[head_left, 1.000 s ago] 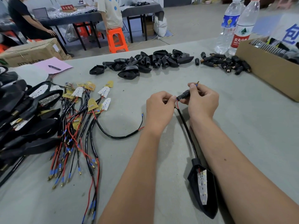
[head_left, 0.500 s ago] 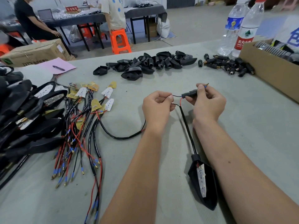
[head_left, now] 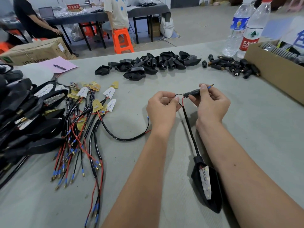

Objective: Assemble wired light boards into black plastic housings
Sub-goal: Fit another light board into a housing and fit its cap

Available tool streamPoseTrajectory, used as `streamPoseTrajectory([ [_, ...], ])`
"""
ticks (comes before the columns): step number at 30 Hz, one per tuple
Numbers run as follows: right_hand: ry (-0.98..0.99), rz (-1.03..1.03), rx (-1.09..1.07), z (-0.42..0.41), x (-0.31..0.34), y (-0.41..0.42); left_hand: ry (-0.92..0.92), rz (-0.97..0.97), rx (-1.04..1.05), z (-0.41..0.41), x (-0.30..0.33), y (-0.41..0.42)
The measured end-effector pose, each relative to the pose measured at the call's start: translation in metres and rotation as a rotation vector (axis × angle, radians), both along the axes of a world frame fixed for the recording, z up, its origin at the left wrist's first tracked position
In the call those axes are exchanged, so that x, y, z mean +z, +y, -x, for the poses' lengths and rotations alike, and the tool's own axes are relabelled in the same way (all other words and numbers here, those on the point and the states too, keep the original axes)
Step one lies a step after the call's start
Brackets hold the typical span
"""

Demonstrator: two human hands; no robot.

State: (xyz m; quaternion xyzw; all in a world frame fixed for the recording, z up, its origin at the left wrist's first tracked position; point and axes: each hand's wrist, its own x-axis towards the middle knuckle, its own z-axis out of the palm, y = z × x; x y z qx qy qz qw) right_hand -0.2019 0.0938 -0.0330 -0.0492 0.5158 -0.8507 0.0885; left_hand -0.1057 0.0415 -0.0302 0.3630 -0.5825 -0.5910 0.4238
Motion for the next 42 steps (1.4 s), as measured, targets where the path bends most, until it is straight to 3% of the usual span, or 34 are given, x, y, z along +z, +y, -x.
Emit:
streamPoseTrajectory([
  [9,-0.038,0.048,0.073,0.0,0.001,0.001,-0.003,0.011,-0.113,0.0,0.002,-0.001],
  [19,-0.095,0.101,0.074,-0.001,0.001,-0.001,-0.007,-0.036,-0.06,-0.001,-0.001,-0.004],
  [26,-0.066,0.02,0.143,0.002,0.001,-0.002,-0.108,0.099,-0.151,0.0,0.0,-0.004],
  [29,-0.072,0.035,0.138,0.001,0.003,-0.001,-0.083,0.059,-0.144,-0.002,0.001,-0.005],
  [33,-0.102,0.075,0.095,0.002,0.006,0.004,-0.17,0.024,-0.313,-0.009,0.004,-0.01],
  [42,0.078,-0.155,0.09,0.01,0.007,0.01,-0.122,-0.1,-0.435,-0.022,0.012,-0.021],
])
